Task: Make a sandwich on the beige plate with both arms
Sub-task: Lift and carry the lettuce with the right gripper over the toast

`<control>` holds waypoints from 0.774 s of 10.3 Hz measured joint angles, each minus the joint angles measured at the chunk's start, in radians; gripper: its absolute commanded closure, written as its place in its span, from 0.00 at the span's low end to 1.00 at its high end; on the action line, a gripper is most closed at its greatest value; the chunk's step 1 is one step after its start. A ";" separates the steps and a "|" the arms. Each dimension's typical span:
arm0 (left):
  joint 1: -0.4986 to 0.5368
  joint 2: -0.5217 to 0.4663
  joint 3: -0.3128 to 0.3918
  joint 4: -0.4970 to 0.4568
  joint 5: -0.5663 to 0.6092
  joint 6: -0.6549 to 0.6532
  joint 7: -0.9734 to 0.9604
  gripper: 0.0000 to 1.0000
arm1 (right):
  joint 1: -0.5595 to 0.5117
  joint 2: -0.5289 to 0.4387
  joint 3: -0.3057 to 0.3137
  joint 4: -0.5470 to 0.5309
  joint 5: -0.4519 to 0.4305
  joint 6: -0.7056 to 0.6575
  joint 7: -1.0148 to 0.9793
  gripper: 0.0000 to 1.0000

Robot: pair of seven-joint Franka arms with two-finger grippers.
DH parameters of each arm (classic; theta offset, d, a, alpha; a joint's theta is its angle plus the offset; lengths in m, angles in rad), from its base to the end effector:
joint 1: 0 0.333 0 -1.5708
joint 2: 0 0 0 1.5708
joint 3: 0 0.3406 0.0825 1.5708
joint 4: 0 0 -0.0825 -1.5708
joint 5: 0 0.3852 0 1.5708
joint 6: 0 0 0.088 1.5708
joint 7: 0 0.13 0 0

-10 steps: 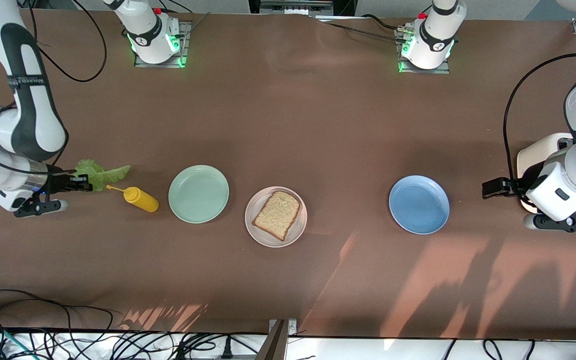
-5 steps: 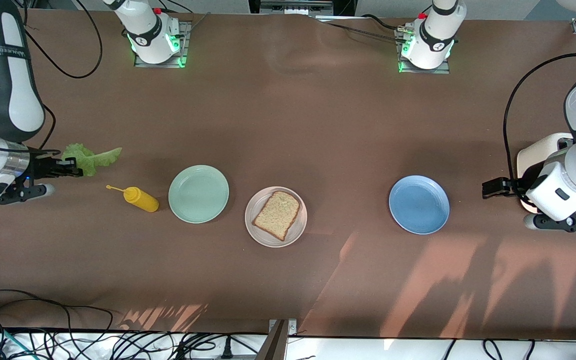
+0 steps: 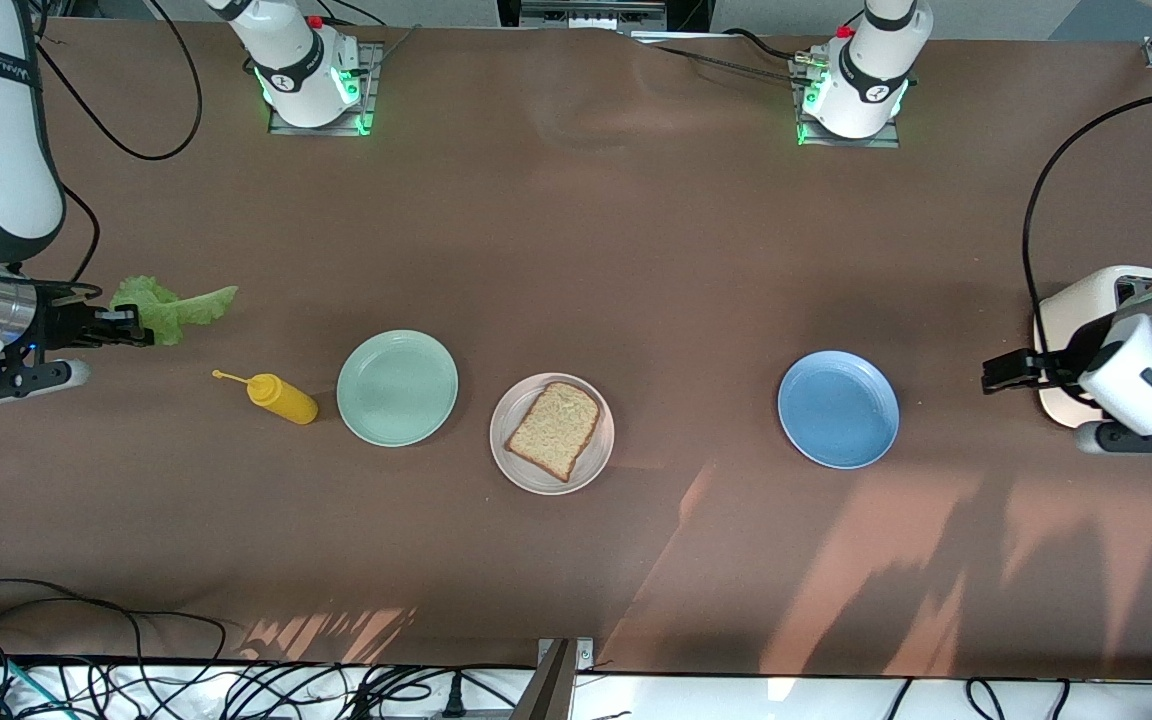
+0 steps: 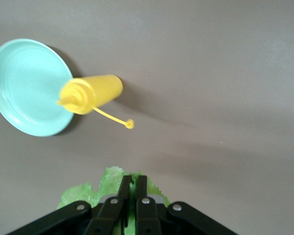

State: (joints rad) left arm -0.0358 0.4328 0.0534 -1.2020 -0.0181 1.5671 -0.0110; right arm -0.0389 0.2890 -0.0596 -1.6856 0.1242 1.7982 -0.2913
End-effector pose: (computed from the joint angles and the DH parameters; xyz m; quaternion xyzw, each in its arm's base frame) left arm 0.6864 0.0019 0.5299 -0.9994 -0.0125 0.0336 0.0021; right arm 0.6254 -0.0455 0.4179 -0.9919 -0.0771 0.0761 0.0665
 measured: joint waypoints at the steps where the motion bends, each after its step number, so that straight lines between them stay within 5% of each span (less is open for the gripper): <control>1: 0.014 -0.005 0.000 0.000 0.000 -0.003 0.002 0.00 | 0.047 0.007 0.003 0.033 0.000 -0.025 0.077 1.00; 8: 0.019 -0.009 -0.011 -0.006 0.000 -0.009 0.003 0.00 | 0.342 0.156 0.007 0.312 0.115 -0.083 0.640 1.00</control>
State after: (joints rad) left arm -0.0169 0.4239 0.0421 -1.2076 -0.0181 1.5578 -0.0083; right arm 0.3027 0.4451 -0.0529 -1.3741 0.2394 1.7152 0.3490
